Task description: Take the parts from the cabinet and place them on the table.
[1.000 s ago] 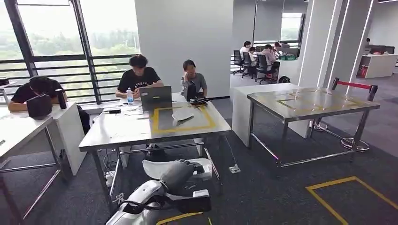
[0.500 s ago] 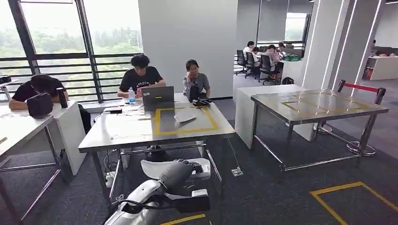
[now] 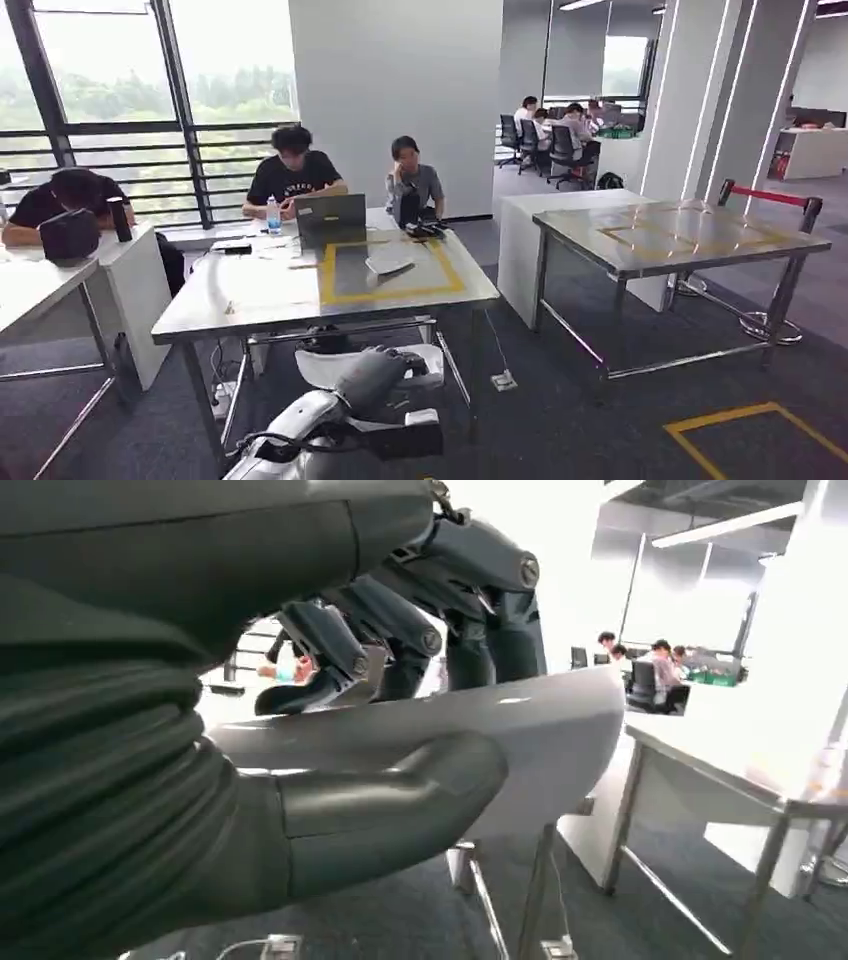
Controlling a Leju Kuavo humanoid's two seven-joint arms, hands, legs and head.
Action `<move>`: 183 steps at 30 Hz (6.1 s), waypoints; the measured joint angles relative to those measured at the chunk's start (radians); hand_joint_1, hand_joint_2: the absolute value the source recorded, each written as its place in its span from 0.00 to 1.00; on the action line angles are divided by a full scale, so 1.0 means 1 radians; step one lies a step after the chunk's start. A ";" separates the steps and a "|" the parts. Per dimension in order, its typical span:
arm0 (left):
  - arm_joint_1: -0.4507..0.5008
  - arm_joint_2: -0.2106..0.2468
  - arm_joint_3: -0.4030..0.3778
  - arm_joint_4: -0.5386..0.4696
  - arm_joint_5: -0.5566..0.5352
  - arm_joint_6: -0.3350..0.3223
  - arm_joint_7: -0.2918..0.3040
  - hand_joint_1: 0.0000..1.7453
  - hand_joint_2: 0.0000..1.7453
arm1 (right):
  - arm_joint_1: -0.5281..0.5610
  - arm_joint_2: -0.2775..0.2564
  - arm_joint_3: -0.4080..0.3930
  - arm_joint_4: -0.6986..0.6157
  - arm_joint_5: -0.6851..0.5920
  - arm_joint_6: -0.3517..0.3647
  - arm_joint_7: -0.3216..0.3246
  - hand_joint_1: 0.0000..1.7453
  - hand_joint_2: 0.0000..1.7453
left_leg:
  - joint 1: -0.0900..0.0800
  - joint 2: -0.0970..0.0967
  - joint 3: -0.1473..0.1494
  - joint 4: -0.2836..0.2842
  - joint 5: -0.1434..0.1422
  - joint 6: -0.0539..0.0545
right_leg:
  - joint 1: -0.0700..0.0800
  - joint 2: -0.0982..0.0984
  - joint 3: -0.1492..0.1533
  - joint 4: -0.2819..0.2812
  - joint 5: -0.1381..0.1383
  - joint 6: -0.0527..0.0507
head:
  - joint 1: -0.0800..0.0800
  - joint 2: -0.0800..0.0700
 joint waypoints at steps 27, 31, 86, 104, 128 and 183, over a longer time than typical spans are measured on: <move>0.007 0.021 0.001 0.000 0.000 0.003 0.008 0.98 1.00 | 0.000 -0.004 0.000 0.000 0.009 -0.007 -0.002 0.00 0.00 | 0.009 0.001 -0.007 0.048 -0.027 -0.022 | 0.005 0.005 -0.015 -0.016 0.036 -0.035 | -0.001 0.001; 0.003 0.022 0.001 0.000 -0.009 0.002 0.019 0.98 1.00 | -0.006 -0.004 0.001 0.000 0.010 -0.006 -0.002 0.00 0.00 | 0.001 -0.001 0.017 -0.014 0.008 0.003 | 0.009 0.005 0.006 -0.006 0.017 -0.007 | 0.000 0.001; -0.006 0.036 -0.003 0.059 -0.169 0.045 0.170 0.98 1.00 | 0.004 -0.001 0.001 0.000 0.007 -0.012 -0.014 0.00 0.00 | 0.005 0.001 -0.049 0.233 -0.171 -0.026 | 0.007 0.006 -0.053 -0.015 0.069 -0.047 | 0.000 0.001; -0.004 0.066 -0.004 0.075 -0.195 0.037 0.206 0.98 1.00 | 0.003 -0.002 0.001 0.000 0.010 -0.011 -0.013 0.00 0.00 | 0.002 -0.006 0.121 -0.014 -0.093 0.016 | 0.009 -0.002 -0.162 0.006 0.152 -0.001 | 0.005 0.001; 0.014 0.166 0.003 0.108 -0.220 0.013 0.240 0.98 1.00 | -0.002 0.003 0.000 0.000 0.007 -0.013 -0.008 0.00 0.00 | 0.003 -0.005 0.071 -0.021 -0.031 0.027 | 0.010 0.002 -0.145 0.227 -0.038 -0.004 | 0.003 0.001; 0.062 0.270 0.051 0.136 -0.264 -0.025 0.291 0.98 1.00 | 0.007 0.010 -0.009 0.000 -0.010 -0.017 -0.002 0.00 0.00 | 0.003 0.001 0.037 -0.016 -0.013 -0.011 | 0.016 0.012 -0.043 -0.016 0.047 -0.029 | 0.000 0.001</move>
